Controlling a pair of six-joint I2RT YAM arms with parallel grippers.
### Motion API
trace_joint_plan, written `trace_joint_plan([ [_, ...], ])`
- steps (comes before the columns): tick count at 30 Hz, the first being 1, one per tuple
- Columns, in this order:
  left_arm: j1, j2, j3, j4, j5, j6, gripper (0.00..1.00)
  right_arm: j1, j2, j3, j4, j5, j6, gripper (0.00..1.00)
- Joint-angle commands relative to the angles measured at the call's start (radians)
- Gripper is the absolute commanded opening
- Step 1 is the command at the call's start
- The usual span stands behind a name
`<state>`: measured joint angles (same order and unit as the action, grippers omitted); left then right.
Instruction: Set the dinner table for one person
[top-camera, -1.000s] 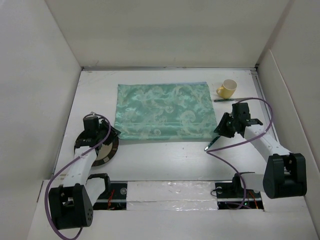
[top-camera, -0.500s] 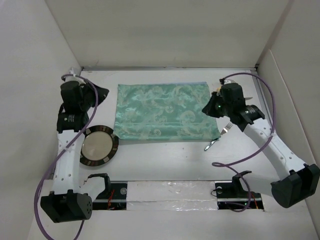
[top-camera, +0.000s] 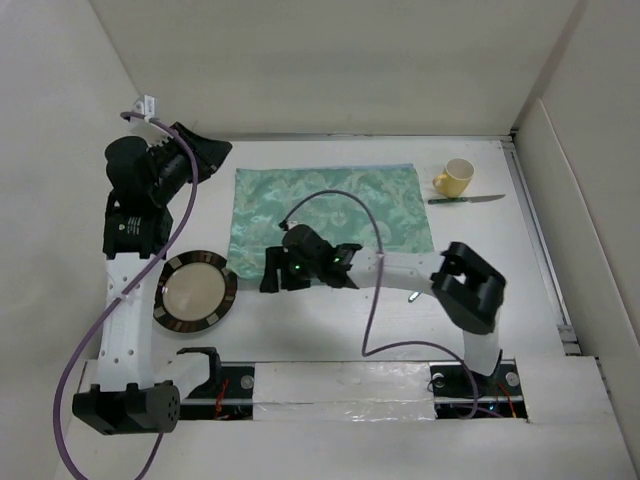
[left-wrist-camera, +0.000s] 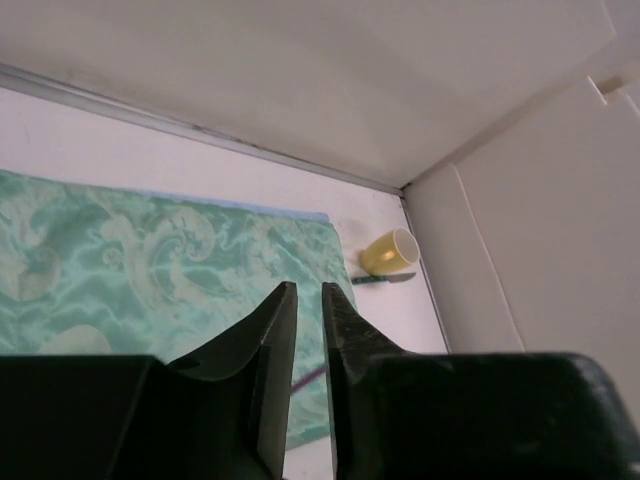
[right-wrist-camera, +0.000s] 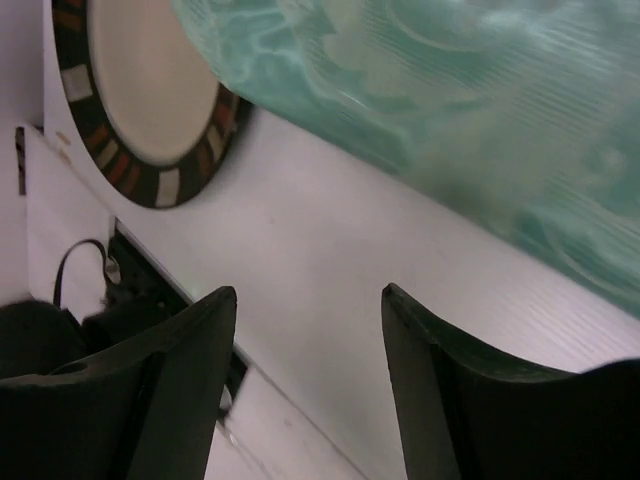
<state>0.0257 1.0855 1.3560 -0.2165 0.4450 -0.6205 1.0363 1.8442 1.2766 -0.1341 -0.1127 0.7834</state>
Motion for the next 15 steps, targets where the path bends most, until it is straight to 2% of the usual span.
trace_joint_plan([
  [1,-0.042,-0.044,-0.049,0.008,0.021,0.034,0.15,0.065,0.131,0.144,0.221,-0.009,0.083,0.68],
  [2,-0.082,-0.048,-0.055,-0.007,-0.003,0.053,0.2,0.074,0.163,0.156,0.252,-0.005,0.12,0.7],
  [3,-0.102,-0.052,-0.055,-0.026,-0.043,0.065,0.22,0.083,0.193,0.17,0.29,-0.011,0.138,0.7],
  [9,-0.22,-0.05,-0.051,-0.072,-0.084,0.1,0.24,0.157,0.41,0.335,0.306,0.048,0.235,0.7],
  [15,-0.335,-0.055,-0.035,-0.107,-0.147,0.128,0.24,0.209,0.539,0.461,0.268,0.154,0.332,0.61],
])
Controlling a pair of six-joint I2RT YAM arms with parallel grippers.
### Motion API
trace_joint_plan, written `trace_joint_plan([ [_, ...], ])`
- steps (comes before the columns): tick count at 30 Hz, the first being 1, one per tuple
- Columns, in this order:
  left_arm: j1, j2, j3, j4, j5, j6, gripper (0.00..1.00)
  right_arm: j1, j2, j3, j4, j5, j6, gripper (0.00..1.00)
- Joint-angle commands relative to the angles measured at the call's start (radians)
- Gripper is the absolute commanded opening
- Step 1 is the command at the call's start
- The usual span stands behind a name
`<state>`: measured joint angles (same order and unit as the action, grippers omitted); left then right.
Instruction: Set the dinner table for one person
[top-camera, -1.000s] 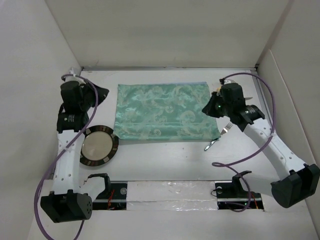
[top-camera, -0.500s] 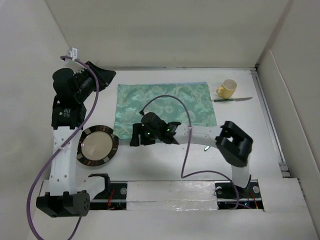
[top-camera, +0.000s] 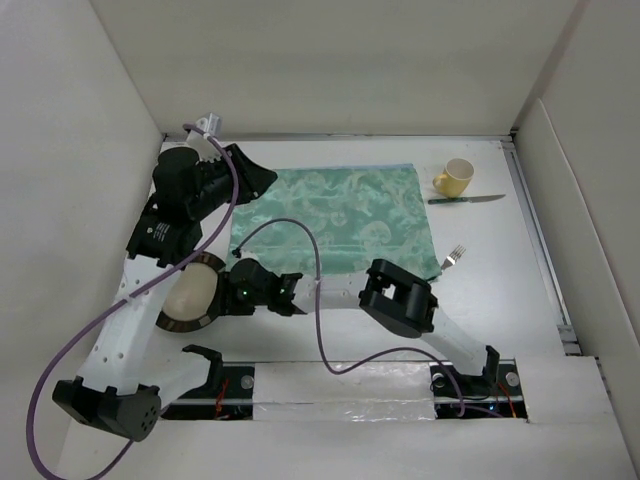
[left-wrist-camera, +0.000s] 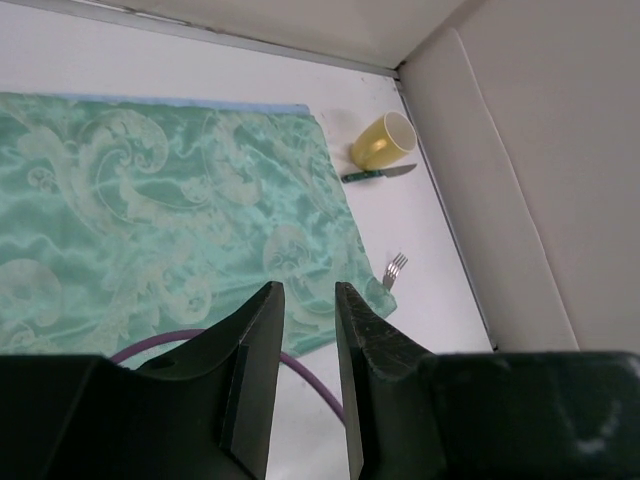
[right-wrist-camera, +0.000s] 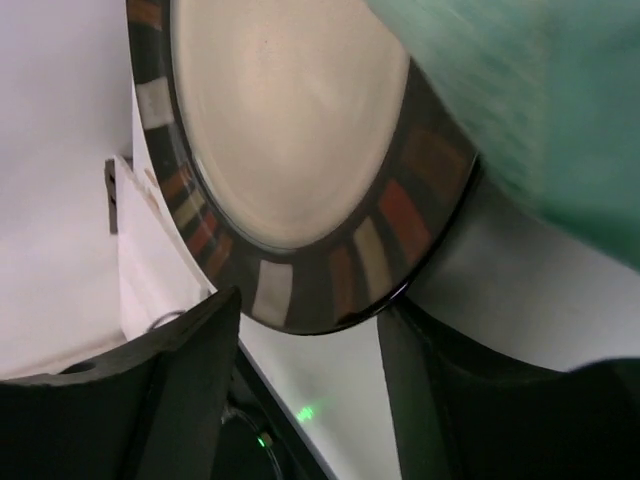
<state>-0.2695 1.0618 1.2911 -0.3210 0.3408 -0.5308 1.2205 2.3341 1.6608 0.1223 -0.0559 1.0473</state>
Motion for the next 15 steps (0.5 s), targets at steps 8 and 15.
trace_joint_plan([
  [8,-0.119,-0.036,0.157,-0.113,-0.218,0.114,0.24,0.045,0.076,0.151,-0.03,0.133,0.07,0.0],
  [15,-0.119,-0.025,0.258,-0.144,-0.298,0.137,0.24,0.045,-0.065,0.175,-0.061,0.152,-0.133,0.0],
])
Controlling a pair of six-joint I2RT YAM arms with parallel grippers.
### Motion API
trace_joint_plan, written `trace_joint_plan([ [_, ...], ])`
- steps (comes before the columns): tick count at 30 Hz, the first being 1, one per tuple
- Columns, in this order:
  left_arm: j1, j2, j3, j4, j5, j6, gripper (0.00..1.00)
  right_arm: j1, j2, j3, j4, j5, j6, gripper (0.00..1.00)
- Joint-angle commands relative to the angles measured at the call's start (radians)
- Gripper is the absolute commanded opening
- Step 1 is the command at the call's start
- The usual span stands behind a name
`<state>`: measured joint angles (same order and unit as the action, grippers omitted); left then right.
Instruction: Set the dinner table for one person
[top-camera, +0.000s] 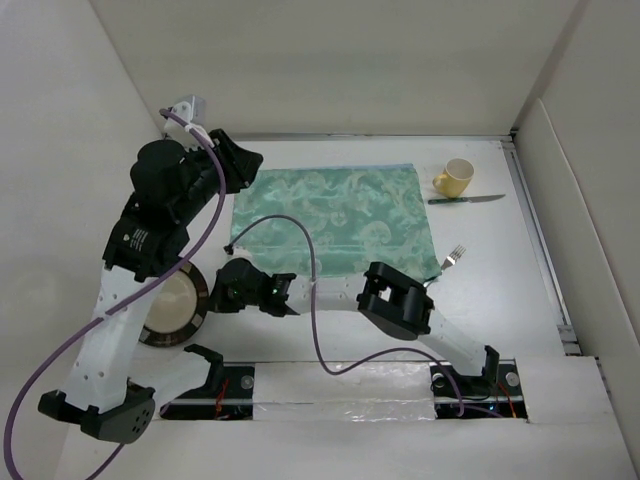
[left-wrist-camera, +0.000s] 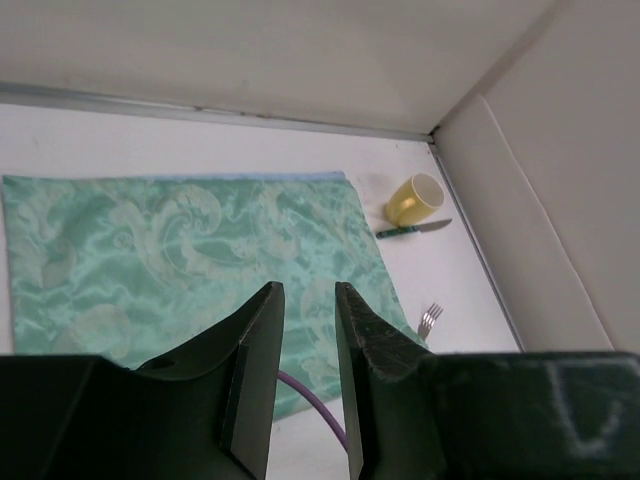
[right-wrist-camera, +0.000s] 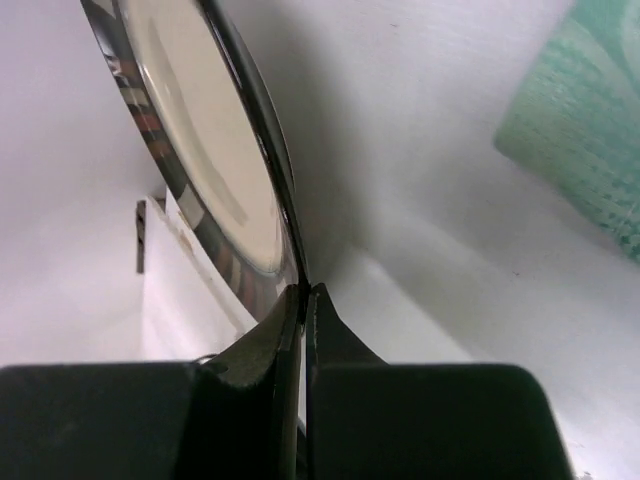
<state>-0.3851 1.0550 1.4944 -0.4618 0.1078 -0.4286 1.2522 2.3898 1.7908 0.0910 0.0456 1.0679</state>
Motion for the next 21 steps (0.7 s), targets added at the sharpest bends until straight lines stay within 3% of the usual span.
trace_joint_plan([
  [1,-0.003,-0.02,0.061,-0.006,-0.075,0.034,0.24,0.001,-0.142,0.042,-0.025,0.054,-0.166,0.0],
  [12,-0.003,-0.012,0.109,-0.025,-0.223,0.044,0.25,-0.207,-0.339,-0.033,0.206,-0.2,-0.038,0.0],
  [21,-0.003,-0.049,0.03,0.006,-0.254,0.03,0.28,-0.296,-0.374,-0.107,0.201,-0.325,0.05,0.0],
])
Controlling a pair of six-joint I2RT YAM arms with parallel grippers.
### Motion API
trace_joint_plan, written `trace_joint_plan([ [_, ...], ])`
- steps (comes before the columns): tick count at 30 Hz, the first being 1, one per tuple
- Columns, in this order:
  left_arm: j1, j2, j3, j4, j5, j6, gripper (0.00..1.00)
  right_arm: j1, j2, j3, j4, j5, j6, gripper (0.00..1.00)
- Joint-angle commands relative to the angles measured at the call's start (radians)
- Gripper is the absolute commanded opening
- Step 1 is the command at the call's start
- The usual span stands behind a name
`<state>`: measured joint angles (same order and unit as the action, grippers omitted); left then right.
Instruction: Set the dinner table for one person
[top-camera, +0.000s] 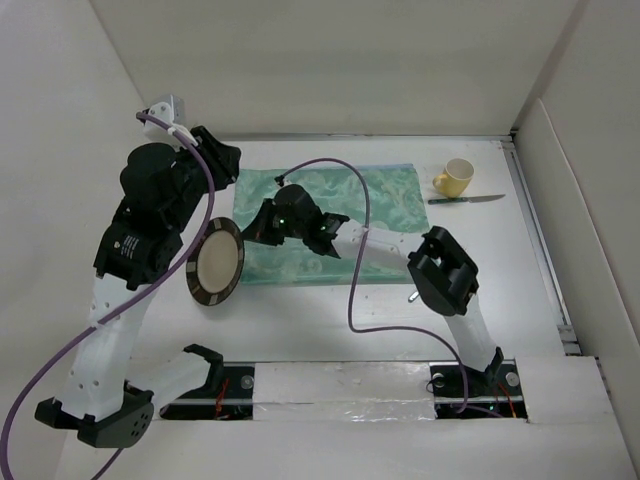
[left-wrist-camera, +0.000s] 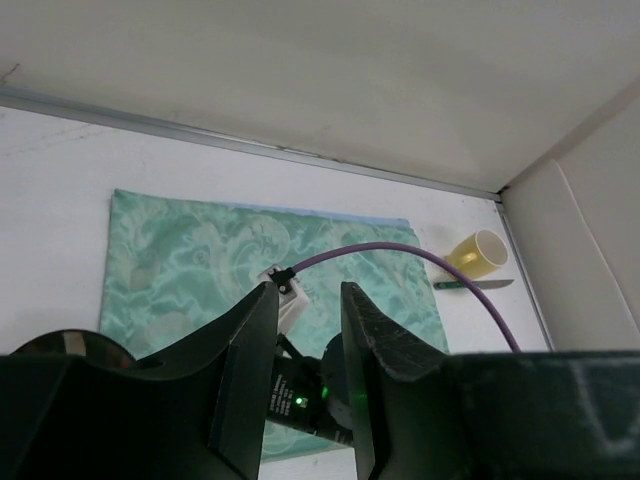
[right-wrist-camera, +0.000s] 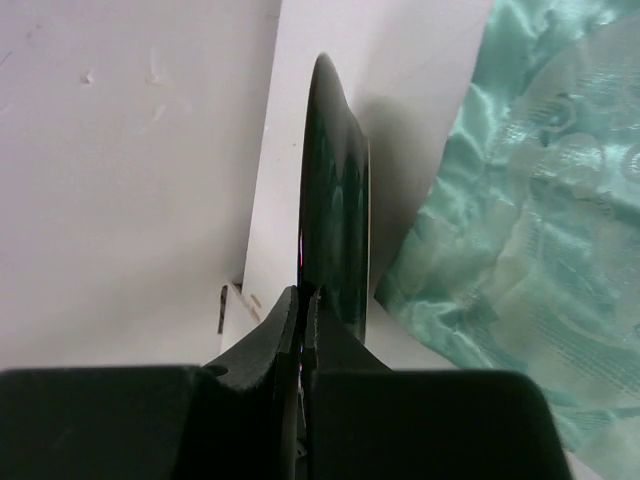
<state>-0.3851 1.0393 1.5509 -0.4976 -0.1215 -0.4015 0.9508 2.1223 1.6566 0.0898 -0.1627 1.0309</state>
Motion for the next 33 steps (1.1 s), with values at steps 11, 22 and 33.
trace_joint_plan([
  [11,-0.003,-0.088,-0.186,0.042,-0.044,-0.026,0.29,-0.015,-0.061,-0.196,0.134,-0.129,0.017,0.0],
  [22,-0.003,-0.074,-0.218,0.05,-0.044,-0.019,0.29,-0.015,0.065,-0.201,0.113,-0.198,-0.017,0.52],
  [33,-0.003,-0.033,-0.258,0.068,-0.014,-0.007,0.29,-0.015,0.122,-0.159,0.07,-0.163,-0.006,0.38],
])
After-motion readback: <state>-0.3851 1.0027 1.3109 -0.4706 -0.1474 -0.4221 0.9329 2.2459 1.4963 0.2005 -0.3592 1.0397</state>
